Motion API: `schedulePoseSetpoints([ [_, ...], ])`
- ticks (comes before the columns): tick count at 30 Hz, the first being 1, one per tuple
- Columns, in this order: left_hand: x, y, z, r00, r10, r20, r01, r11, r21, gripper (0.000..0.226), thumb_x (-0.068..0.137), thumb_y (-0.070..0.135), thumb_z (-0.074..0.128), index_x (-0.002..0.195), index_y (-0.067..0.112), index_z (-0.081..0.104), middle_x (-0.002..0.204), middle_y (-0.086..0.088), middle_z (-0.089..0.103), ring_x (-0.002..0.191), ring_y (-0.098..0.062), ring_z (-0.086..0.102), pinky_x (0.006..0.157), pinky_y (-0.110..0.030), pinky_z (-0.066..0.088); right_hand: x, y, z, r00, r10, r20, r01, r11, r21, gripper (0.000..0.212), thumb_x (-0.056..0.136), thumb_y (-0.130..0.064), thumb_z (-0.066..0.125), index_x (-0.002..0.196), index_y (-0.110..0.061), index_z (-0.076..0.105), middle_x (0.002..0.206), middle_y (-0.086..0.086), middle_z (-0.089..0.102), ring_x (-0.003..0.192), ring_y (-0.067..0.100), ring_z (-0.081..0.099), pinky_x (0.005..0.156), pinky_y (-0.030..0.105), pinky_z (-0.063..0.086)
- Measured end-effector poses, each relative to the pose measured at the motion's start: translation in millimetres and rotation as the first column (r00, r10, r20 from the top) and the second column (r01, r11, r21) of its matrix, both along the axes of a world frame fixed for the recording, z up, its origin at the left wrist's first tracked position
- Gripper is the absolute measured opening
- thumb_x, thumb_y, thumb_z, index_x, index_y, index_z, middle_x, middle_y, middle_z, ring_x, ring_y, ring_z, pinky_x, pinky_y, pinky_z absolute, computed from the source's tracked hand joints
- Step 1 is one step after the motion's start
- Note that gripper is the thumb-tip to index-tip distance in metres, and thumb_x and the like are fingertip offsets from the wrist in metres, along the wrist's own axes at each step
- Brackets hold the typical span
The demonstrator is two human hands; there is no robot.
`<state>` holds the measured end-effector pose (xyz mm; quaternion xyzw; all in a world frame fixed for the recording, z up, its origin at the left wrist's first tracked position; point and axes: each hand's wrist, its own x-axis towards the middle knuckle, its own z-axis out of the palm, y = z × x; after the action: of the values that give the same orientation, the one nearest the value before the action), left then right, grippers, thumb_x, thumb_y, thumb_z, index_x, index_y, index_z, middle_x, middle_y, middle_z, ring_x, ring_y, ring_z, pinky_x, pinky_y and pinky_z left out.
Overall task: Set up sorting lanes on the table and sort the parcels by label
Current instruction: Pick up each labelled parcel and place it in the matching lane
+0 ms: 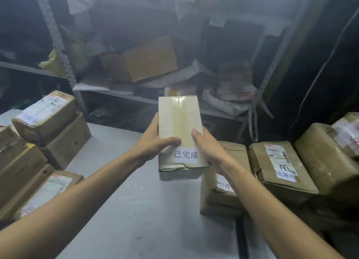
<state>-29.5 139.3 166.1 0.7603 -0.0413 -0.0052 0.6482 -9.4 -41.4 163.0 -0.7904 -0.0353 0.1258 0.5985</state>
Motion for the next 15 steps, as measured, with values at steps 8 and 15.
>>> schedulePoseSetpoints([
  [8, -44, -74, 15, 0.985, -0.169, 0.042, 0.170, 0.985, -0.019, 0.063, 0.080, 0.013, 0.078, 0.131, 0.033, 0.046, 0.114, 0.016, 0.066, 0.099, 0.001, 0.066, 0.080, -0.021, 0.053, -87, -77, 19, 0.981, -0.186, 0.049, 0.187, 0.982, -0.022, 0.033, 0.107, -0.036, 0.042, 0.140, -0.032, 0.044, 0.119, -0.013, 0.061, 0.101, 0.002, 0.062, 0.080, 0.013, 0.053],
  [15, -67, -157, 15, 0.961, -0.278, 0.013, 0.278, 0.961, -0.010, 0.068, 0.073, 0.021, 0.082, 0.131, 0.029, 0.048, 0.116, 0.010, 0.069, 0.105, -0.008, 0.067, 0.088, -0.029, 0.054, -131, -158, 18, 0.951, -0.304, 0.051, 0.305, 0.952, -0.010, 0.035, 0.106, -0.036, 0.046, 0.141, -0.030, 0.050, 0.128, -0.011, 0.062, 0.110, 0.004, 0.062, 0.085, 0.017, 0.050],
])
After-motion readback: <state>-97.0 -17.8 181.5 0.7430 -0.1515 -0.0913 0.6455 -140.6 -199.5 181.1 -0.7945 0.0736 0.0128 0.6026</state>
